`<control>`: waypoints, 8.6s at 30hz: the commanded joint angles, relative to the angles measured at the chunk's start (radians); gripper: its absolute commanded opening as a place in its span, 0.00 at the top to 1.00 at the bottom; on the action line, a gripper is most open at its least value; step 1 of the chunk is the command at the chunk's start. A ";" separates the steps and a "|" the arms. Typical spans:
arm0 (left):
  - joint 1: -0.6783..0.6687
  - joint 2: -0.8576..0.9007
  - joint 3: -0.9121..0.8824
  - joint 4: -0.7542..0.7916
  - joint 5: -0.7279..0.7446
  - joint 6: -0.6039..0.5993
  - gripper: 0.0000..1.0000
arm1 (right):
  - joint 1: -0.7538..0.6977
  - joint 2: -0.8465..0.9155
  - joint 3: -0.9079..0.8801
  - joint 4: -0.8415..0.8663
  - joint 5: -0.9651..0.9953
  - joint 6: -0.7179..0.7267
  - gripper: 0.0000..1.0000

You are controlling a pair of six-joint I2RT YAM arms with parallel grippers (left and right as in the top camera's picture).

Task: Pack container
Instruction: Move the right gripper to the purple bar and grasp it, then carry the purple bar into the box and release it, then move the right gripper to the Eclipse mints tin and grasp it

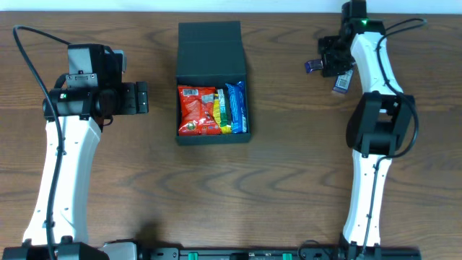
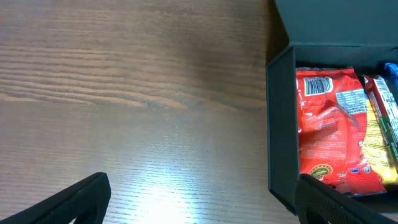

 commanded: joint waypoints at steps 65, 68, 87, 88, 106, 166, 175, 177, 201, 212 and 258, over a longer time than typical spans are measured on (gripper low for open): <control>0.002 0.007 0.022 -0.010 0.001 0.010 0.05 | 0.329 -0.083 0.323 -0.381 0.347 -0.855 0.47; 0.002 0.007 0.022 -0.010 0.002 0.010 0.05 | 0.329 -0.071 0.237 -0.310 0.345 -0.831 0.43; 0.002 0.007 0.022 -0.024 0.023 0.013 0.05 | 0.329 0.036 0.126 -0.115 0.258 -0.789 0.37; 0.002 0.007 0.022 -0.023 0.023 0.018 0.05 | 0.329 0.040 0.126 -0.115 0.258 -0.789 0.37; 0.002 0.007 0.022 -0.022 0.022 0.018 0.04 | 0.328 0.095 0.126 -0.127 0.236 -0.785 0.46; 0.002 0.007 0.022 0.034 0.019 0.029 0.05 | 0.650 -0.415 -0.084 -0.335 0.228 -0.966 0.93; 0.002 0.007 0.022 0.030 0.020 0.027 0.05 | 0.778 -0.335 -0.098 -0.274 0.193 -0.876 0.97; 0.002 0.007 0.022 0.030 0.028 0.024 0.04 | 0.782 -0.307 -0.098 -0.277 0.149 -0.848 0.97; 0.002 0.013 0.022 0.029 0.053 0.014 0.05 | 0.774 -0.203 -0.076 -0.314 0.137 -0.768 0.29; 0.002 0.065 0.022 0.034 0.053 0.014 0.05 | 0.610 -0.459 0.291 -0.423 0.486 -0.856 0.01; 0.002 0.065 0.022 0.066 0.054 0.014 0.05 | -0.038 -0.094 -0.122 -0.102 0.232 -0.905 0.15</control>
